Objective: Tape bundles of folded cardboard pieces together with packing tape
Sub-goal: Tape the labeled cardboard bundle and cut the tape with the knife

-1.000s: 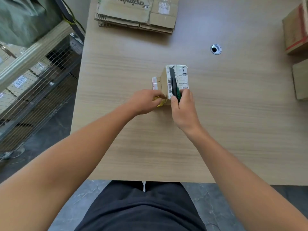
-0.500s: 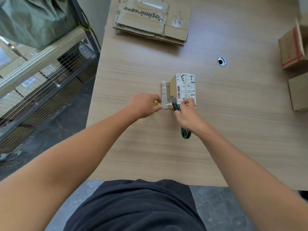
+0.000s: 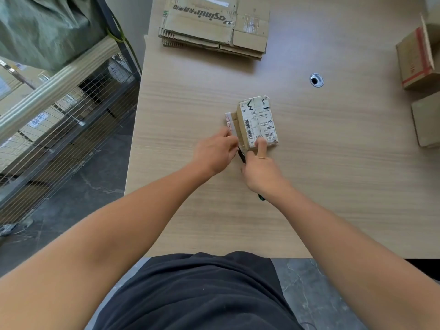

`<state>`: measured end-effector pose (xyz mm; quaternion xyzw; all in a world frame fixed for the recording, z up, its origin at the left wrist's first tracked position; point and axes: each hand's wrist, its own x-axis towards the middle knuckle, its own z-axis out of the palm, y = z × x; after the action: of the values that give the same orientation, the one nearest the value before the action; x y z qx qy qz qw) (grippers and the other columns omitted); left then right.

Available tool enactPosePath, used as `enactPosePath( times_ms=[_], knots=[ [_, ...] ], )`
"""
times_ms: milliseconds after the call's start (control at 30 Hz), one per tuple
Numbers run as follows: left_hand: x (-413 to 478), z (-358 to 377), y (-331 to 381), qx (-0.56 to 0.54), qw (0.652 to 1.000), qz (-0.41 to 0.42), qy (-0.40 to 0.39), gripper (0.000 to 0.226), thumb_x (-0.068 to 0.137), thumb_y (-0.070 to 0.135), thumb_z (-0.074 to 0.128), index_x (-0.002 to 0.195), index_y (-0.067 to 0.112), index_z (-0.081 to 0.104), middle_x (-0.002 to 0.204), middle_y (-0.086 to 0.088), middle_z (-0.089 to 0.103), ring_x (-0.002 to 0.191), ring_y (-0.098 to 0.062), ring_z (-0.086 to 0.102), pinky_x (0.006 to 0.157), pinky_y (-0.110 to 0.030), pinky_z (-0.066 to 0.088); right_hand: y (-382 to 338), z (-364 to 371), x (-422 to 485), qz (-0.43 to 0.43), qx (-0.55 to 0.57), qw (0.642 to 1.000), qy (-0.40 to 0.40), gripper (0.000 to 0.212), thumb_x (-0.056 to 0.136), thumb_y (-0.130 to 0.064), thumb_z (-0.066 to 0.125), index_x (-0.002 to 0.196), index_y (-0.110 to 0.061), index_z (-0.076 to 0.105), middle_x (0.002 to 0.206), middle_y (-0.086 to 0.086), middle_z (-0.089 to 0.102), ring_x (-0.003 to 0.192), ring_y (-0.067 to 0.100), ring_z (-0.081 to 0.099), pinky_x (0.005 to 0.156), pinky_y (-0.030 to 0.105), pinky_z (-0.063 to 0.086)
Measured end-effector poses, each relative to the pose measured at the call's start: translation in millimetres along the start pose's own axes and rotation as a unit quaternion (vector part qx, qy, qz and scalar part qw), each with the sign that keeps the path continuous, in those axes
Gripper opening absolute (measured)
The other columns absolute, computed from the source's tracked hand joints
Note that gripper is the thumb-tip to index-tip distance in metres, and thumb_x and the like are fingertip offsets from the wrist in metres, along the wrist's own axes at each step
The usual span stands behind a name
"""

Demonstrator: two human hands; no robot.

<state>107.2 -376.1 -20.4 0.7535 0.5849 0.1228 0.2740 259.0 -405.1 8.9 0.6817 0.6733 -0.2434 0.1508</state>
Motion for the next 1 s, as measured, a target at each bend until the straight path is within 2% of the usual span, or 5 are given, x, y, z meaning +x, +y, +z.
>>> enactPosePath(
  times_ms=[167, 333, 467, 767, 1000],
  knots=[
    [-14.3, -18.7, -9.1, -0.027, 0.991, -0.006, 0.132, 0.017, 0.1, 0.036, 0.057, 0.1, 0.02, 0.065, 0.11, 0.007, 0.054, 0.073, -0.018, 0.056, 0.058, -0.03, 0.039, 12.1, 8.3, -5.6, 0.011, -0.03, 0.999, -0.02, 0.031, 0.1, -0.02, 0.047, 0.129, -0.011, 0.054, 0.157, 0.006, -0.044, 0.096, 0.036, 0.053, 0.077, 0.038, 0.044],
    [-46.3, -23.3, -58.9, 0.097, 0.988, 0.043, 0.115, 0.014, 0.092, 0.022, 0.071, 0.097, 0.009, 0.071, 0.108, -0.01, 0.063, 0.071, -0.037, 0.063, 0.057, -0.041, 0.047, 20.4, 28.8, -30.0, -0.069, 0.025, 0.988, 0.135, 0.017, 0.104, -0.03, 0.048, 0.108, -0.014, 0.051, 0.163, 0.013, 0.004, 0.106, 0.035, 0.055, 0.065, 0.041, 0.046],
    [-86.6, 1.3, -82.4, 0.145, 0.985, 0.074, 0.051, 0.036, 0.088, 0.013, 0.073, 0.122, 0.007, 0.068, 0.107, -0.017, 0.062, 0.079, -0.037, 0.062, 0.065, -0.046, 0.049, 1.9, 67.1, -42.0, -0.067, 0.158, 0.98, 0.095, 0.023, 0.106, -0.027, 0.046, 0.122, -0.011, 0.049, 0.11, 0.016, 0.062, 0.091, 0.042, 0.063, 0.065, 0.043, 0.047],
    [-102.8, 18.3, -59.7, 0.051, 0.985, -0.081, 0.142, 0.035, 0.093, 0.017, 0.068, 0.127, 0.011, 0.067, 0.115, -0.013, 0.063, 0.109, -0.039, 0.055, 0.092, -0.051, 0.046, -36.4, 115.2, -11.3, -0.037, 0.135, 0.99, 0.034, 0.077, 0.101, -0.033, 0.051, 0.162, -0.011, 0.009, 0.143, 0.014, 0.032, 0.129, 0.034, 0.039, 0.108, 0.046, 0.037],
    [-35.9, 20.5, 22.4, -0.12, 0.975, -0.095, 0.163, 0.044, 0.101, 0.025, 0.056, 0.14, 0.005, 0.053, 0.144, -0.012, 0.051, 0.138, -0.032, 0.041, 0.118, -0.039, 0.027, 61.9, 56.9, -28.9, -0.031, 0.357, 0.905, 0.23, 0.046, 0.096, -0.027, 0.051, 0.135, -0.003, 0.057, 0.123, 0.01, 0.055, 0.12, 0.029, 0.051, 0.107, 0.054, 0.041]
  ],
)
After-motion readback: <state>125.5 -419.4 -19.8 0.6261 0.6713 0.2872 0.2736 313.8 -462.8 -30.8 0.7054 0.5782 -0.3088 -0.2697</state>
